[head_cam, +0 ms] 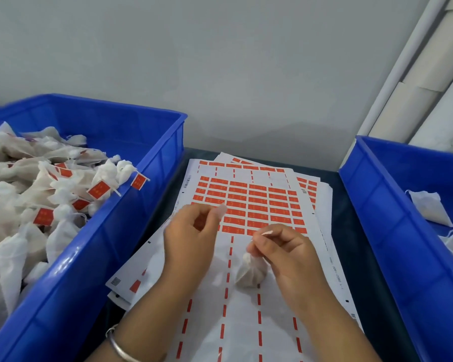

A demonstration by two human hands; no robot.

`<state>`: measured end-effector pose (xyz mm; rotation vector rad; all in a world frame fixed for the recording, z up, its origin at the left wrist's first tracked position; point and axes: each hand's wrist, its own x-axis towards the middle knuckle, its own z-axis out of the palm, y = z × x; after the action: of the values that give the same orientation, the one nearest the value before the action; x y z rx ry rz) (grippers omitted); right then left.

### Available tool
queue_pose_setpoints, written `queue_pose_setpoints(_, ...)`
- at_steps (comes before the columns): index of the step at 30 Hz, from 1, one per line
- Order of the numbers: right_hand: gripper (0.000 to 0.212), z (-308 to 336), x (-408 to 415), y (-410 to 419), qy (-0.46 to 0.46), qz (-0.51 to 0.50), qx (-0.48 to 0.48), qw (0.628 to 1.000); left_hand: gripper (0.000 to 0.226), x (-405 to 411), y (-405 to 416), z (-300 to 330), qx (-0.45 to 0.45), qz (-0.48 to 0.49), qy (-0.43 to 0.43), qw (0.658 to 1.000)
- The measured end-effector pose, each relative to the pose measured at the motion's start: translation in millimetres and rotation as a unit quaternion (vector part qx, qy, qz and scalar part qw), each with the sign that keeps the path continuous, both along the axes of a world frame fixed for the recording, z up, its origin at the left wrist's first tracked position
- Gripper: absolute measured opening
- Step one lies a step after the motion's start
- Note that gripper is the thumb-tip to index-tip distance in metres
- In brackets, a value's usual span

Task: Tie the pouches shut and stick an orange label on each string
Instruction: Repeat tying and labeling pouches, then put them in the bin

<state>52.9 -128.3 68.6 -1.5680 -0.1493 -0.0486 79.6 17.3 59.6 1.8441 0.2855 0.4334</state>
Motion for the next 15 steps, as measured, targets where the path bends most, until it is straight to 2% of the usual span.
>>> queue_pose_setpoints(2,0.016,-0.8,-3.8,4.6,0.000,0.028,0.006,1.000,0.015,-8.1,-9.9,7.5,-0.117,-0.085,0.035,0.989)
queue_pose_setpoints(4,0.017,-0.7,-5.6,6.2,-0.002,0.031,0.017,0.999,0.019,-15.0,-17.0,10.3,-0.169,-0.147,0.065,0.972)
queue_pose_setpoints(8,0.014,1.4,-5.3,-0.6,-0.051,-0.070,-0.024,0.996,0.022,-19.1,-22.1,12.6,-0.238,-0.195,0.117,0.944)
queue_pose_setpoints(11,0.014,1.1,-3.7,-6.5,-0.053,-0.119,-0.031,0.991,0.018,-18.2,-21.8,13.7,-0.278,-0.217,0.148,0.924)
queue_pose_setpoints(15,0.013,-3.6,-3.2,-6.8,-0.035,-0.131,-0.011,0.991,0.016,-18.5,-22.5,13.4,-0.269,-0.219,0.153,0.926)
